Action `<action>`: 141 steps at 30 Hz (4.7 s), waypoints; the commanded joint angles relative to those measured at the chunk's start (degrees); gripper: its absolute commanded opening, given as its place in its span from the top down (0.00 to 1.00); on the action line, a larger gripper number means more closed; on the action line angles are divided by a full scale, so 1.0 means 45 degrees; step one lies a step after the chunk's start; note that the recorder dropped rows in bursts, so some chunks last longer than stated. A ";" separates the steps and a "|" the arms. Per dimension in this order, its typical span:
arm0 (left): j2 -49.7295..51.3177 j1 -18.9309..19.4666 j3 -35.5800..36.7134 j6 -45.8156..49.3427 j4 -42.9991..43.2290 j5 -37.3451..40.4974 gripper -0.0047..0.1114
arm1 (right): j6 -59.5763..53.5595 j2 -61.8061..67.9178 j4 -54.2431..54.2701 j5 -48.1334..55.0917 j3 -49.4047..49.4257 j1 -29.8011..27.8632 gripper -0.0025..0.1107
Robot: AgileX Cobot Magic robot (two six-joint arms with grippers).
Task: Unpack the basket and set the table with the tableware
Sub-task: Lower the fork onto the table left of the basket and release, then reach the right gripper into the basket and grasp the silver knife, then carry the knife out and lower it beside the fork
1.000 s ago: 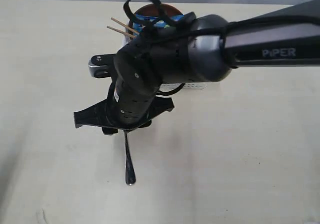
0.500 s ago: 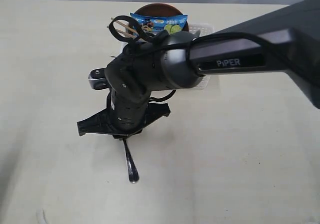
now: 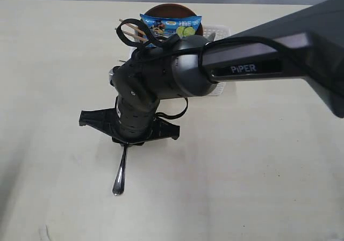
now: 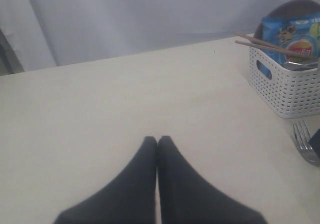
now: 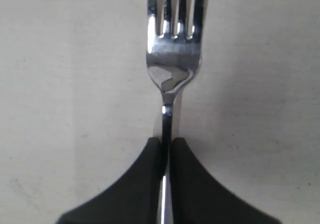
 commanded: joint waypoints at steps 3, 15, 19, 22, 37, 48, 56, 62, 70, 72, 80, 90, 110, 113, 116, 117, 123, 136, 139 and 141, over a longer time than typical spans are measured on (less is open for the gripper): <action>-0.0049 0.0032 0.0036 -0.0006 -0.0109 -0.0007 0.96 | -0.0431 0.0103 -0.0075 0.0278 -0.0003 -0.0047 0.93; -0.0049 0.0032 0.0036 -0.0006 -0.0109 -0.0007 0.96 | -0.3155 -0.0514 -0.0760 0.1480 -0.0991 -0.0047 0.61; -0.0049 0.0032 0.0036 -0.0006 -0.0109 -0.0007 0.96 | -0.4182 -0.1335 -0.2771 0.3575 -0.2941 -0.0047 0.64; -0.0049 0.0032 0.0036 -0.0006 -0.0109 -0.0007 0.96 | -0.5074 -0.1696 -0.5403 0.5014 -0.4713 -0.0047 0.64; -0.0049 0.0032 0.0036 -0.0006 -0.0109 -0.0007 0.96 | -1.0850 0.0267 -0.6517 0.4483 -0.5182 -0.0014 0.64; -0.0049 0.0032 0.0036 -0.0006 -0.0109 -0.0007 0.96 | -1.0768 0.0609 -0.6905 0.4047 -0.5182 -0.0014 0.64; -0.0049 0.0032 0.0036 -0.0006 -0.0109 -0.0007 0.96 | -1.0768 0.0731 -0.7565 0.4530 -0.5182 -0.0014 0.88; -0.0049 0.0032 0.0036 -0.0006 -0.0109 -0.0007 0.96 | -1.0874 0.0707 -0.8091 0.5171 -0.5182 -0.0014 0.98; -0.0049 0.0032 0.0036 -0.0006 -0.0109 -0.0007 0.96 | -1.0847 0.0021 -0.8252 0.5102 -0.5203 -0.0014 0.98; -0.0049 0.0032 0.0036 -0.0006 -0.0109 -0.0007 0.96 | -1.0847 -0.0196 -0.8248 0.5071 -0.5203 -0.0014 0.98; -0.0049 0.0032 0.0036 -0.0006 -0.0109 -0.0007 0.96 | -1.0847 -0.1152 -0.8423 0.4643 -0.5203 -0.0014 0.98; -0.0049 0.0032 0.0036 -0.0006 -0.0109 -0.0007 0.96 | -1.0184 -0.2006 -0.8423 0.3735 -0.5203 -0.0014 0.98; -0.0049 0.0032 0.0036 -0.0006 -0.0109 -0.0007 0.96 | -0.8962 -0.4532 -0.6627 0.2105 -0.5203 -0.0014 0.98; -0.0049 0.0032 0.0036 -0.0006 -0.0109 -0.0007 0.96 | -0.8962 -0.4806 -0.5295 0.1740 -0.5203 -0.0014 0.98; -0.0049 0.0032 0.0036 -0.0006 -0.0109 -0.0007 0.96 | -0.9071 -0.4946 -0.3889 0.1700 -0.5203 -0.0014 0.98; -0.0049 0.0032 0.0036 -0.0006 -0.0109 -0.0007 0.96 | -0.9192 -0.4968 -0.3384 0.1737 -0.5203 -0.0014 0.98; -0.0049 0.0032 0.0036 -0.0006 -0.0109 -0.0007 0.96 | -1.0174 -0.4757 0.0013 0.3207 -0.5203 -0.0014 0.98; -0.0049 0.0032 0.0036 -0.0006 -0.0109 -0.0007 0.96 | -1.1171 -0.2889 0.4448 0.5070 -0.5203 -0.0014 0.98; -0.0049 0.0032 0.0036 -0.0006 -0.0109 -0.0007 0.96 | -1.1254 -0.2272 0.4472 0.5668 -0.5203 -0.0014 0.98; -0.0049 0.0032 0.0036 -0.0006 -0.0109 -0.0007 0.96 | -1.1286 -0.1883 0.4472 0.5930 -0.5203 -0.0048 0.98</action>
